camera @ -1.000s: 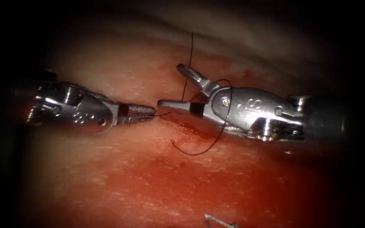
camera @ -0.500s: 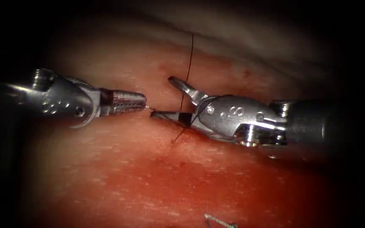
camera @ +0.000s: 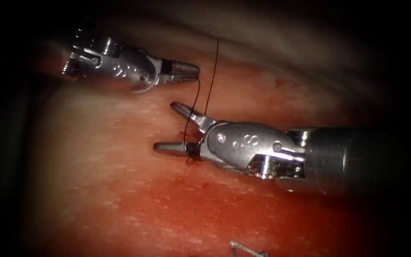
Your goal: Wound Closure
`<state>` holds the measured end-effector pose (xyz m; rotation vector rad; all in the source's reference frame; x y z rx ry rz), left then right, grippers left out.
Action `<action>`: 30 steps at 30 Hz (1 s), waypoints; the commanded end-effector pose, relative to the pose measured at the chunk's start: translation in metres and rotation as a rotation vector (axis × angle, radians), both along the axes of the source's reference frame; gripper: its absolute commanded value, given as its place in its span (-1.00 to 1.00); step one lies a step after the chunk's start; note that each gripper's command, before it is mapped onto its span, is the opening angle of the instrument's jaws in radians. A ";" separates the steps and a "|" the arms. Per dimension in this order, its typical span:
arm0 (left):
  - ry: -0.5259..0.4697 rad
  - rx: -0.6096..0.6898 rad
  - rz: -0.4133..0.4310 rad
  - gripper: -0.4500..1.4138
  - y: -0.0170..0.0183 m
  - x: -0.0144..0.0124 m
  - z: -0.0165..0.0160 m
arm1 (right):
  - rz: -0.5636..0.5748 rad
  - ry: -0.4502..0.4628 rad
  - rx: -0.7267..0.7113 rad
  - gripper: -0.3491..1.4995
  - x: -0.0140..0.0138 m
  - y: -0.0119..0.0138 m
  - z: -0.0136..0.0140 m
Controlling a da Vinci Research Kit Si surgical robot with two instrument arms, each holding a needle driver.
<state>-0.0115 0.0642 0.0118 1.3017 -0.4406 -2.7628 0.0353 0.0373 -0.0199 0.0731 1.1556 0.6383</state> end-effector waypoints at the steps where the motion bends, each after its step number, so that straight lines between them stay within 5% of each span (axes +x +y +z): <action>1: -0.005 0.008 0.010 -0.89 -0.0007 -0.0004 0.0013 | 0.038 0.029 -0.025 0.14 0.0002 0.0006 -0.0001; 10: -0.027 0.034 0.019 -0.89 -0.0033 0.0000 0.0009 | 0.244 0.114 -0.109 0.14 -0.0001 0.0011 -0.0007; 19: -0.016 0.037 0.049 -0.89 -0.0076 -0.0001 0.0003 | 0.470 0.023 0.176 -0.09 -0.0040 0.0012 0.0012; 30: -0.001 0.048 0.058 -0.89 -0.0081 -0.0005 0.0003 | 0.564 -0.060 0.401 -0.20 -0.0029 0.0019 0.0060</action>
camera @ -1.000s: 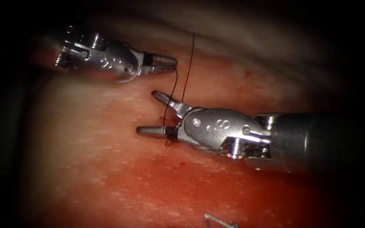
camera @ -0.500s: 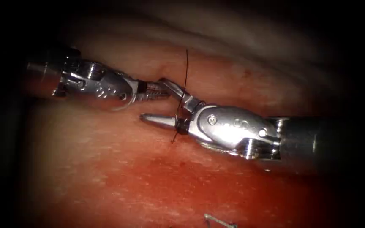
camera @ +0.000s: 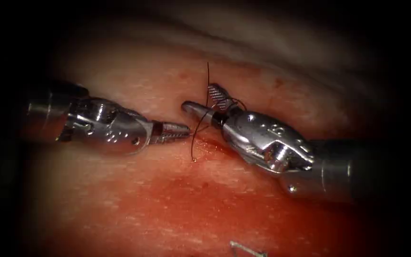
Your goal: Wound Closure
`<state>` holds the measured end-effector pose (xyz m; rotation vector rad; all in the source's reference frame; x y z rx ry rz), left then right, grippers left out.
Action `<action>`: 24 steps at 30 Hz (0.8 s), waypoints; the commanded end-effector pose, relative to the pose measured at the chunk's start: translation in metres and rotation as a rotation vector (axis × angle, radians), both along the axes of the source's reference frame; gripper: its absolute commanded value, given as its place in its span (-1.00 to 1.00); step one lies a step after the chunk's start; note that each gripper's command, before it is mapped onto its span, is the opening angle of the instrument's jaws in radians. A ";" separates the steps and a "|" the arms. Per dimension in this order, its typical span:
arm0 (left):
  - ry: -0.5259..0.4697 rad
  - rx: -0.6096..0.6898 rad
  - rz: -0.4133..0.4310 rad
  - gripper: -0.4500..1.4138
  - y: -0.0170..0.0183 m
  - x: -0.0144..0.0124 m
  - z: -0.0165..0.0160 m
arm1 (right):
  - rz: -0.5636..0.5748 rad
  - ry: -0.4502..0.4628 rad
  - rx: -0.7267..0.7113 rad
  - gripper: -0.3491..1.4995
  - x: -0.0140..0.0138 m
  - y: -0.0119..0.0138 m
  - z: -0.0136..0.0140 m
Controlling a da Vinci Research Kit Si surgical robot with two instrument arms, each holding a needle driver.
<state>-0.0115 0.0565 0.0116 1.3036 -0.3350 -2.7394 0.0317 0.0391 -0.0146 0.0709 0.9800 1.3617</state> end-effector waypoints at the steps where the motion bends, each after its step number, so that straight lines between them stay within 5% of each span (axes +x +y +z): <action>1: 0.005 0.001 -0.006 -0.89 0.0000 -0.0005 0.0006 | -0.006 -0.022 0.010 -0.20 0.0006 0.0003 0.0013; 14: 0.034 0.009 -0.027 -0.89 0.0037 -0.0013 0.0031 | 0.022 -0.058 0.000 -0.11 -0.0001 0.0022 0.0058; 24: 0.048 0.012 -0.037 -0.89 0.0047 -0.0009 0.0039 | -0.001 -0.036 0.037 -0.09 0.0019 0.0030 0.0079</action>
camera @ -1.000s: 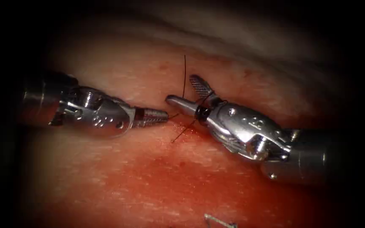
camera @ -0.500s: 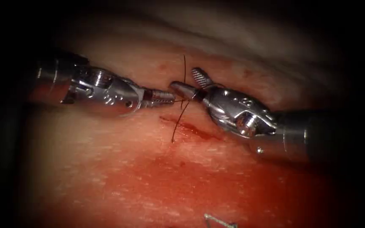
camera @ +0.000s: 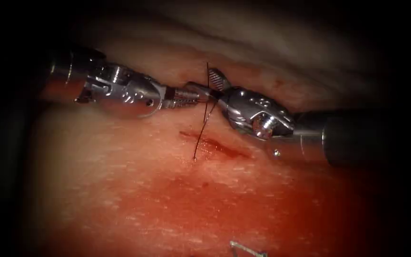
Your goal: Wound Closure
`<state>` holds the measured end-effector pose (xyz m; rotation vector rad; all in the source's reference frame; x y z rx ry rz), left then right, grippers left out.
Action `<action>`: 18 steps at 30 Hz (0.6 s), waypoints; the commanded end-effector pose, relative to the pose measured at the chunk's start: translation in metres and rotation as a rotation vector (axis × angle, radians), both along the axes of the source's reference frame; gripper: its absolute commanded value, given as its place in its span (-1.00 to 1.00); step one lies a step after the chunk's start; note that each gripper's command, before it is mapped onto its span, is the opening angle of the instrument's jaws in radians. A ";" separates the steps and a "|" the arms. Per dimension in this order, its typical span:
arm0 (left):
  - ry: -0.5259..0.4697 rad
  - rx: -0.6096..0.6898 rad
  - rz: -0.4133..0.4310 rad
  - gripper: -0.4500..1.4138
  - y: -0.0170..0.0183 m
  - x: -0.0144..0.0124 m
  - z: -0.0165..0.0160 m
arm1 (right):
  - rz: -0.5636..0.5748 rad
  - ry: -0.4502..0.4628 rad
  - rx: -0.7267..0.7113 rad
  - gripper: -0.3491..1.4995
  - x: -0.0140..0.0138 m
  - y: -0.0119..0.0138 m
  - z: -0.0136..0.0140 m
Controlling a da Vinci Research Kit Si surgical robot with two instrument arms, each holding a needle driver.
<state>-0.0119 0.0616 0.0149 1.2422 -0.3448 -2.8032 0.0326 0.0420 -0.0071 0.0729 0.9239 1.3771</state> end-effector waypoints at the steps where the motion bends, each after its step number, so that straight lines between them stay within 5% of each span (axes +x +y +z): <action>1: -0.001 0.001 0.001 -0.89 -0.0003 -0.0004 0.0006 | -0.002 -0.002 0.004 -0.11 0.0012 0.0002 0.0004; 6: 0.003 0.002 0.001 -0.89 -0.0003 -0.0003 0.0007 | 0.019 -0.016 0.030 -0.20 0.0013 0.0005 0.0007; 7: 0.003 0.002 0.001 -0.89 -0.0003 -0.0003 0.0007 | 0.015 -0.012 0.031 -0.38 0.0013 0.0004 0.0007; 8: 0.003 0.002 0.001 -0.89 -0.0003 -0.0003 0.0007 | 0.007 0.001 0.039 -1.00 0.0013 0.0003 0.0006; 18: 0.042 0.028 -0.049 -0.89 0.0026 0.0024 0.0020 | 0.061 -0.041 0.027 -1.00 0.0006 -0.0019 -0.0058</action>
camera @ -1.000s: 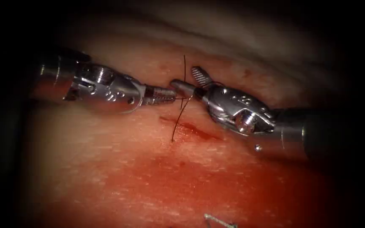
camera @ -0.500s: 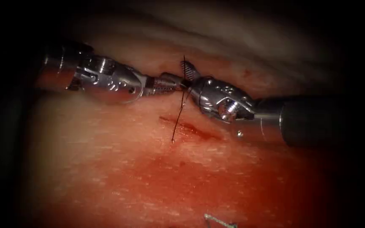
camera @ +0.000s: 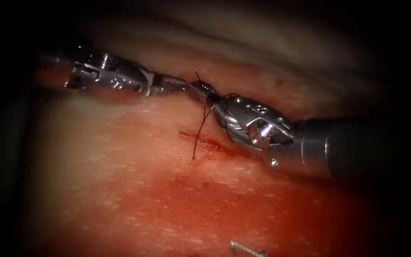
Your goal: Wound Closure
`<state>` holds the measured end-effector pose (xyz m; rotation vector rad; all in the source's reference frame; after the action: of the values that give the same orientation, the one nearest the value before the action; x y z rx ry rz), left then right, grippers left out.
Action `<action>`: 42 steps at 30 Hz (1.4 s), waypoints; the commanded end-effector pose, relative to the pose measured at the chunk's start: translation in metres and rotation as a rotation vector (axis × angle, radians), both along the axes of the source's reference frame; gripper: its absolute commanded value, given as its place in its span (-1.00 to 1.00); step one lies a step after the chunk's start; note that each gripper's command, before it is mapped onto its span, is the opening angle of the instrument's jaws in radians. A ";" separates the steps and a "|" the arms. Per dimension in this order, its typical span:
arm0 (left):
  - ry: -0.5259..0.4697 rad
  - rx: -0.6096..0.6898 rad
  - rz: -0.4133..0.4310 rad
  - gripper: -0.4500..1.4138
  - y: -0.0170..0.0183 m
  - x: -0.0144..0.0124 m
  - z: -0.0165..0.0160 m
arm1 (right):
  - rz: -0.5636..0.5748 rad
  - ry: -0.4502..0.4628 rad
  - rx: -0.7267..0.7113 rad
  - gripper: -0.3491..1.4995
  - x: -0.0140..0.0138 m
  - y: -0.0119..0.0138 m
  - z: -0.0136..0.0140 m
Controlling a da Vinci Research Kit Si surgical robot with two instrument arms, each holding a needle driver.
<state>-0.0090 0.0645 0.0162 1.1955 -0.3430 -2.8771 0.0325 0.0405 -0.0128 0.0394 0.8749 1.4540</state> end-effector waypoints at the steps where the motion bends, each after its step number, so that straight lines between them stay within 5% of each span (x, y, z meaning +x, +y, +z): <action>1: 0.010 0.013 -0.006 -0.89 0.0004 -0.0004 0.0012 | -0.007 0.002 -0.009 -1.00 0.0007 -0.0010 -0.0006; 17: 0.075 0.073 -0.038 -0.89 0.0147 -0.0068 0.0099 | -0.054 -0.059 0.012 -1.00 0.0034 -0.0077 -0.0038; 33: 0.103 0.068 -0.073 -0.89 0.0208 -0.0092 0.0139 | -0.096 -0.058 -0.003 -1.00 0.0039 -0.0143 -0.0056; 42: 0.149 0.062 -0.052 -0.89 0.0202 -0.0095 0.0179 | -0.127 -0.034 0.012 -1.00 0.0048 -0.0168 -0.0083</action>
<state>-0.0182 0.0846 0.0337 0.9816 -0.2903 -3.0214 0.0365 0.0239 -0.0214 0.0761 0.8196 1.3384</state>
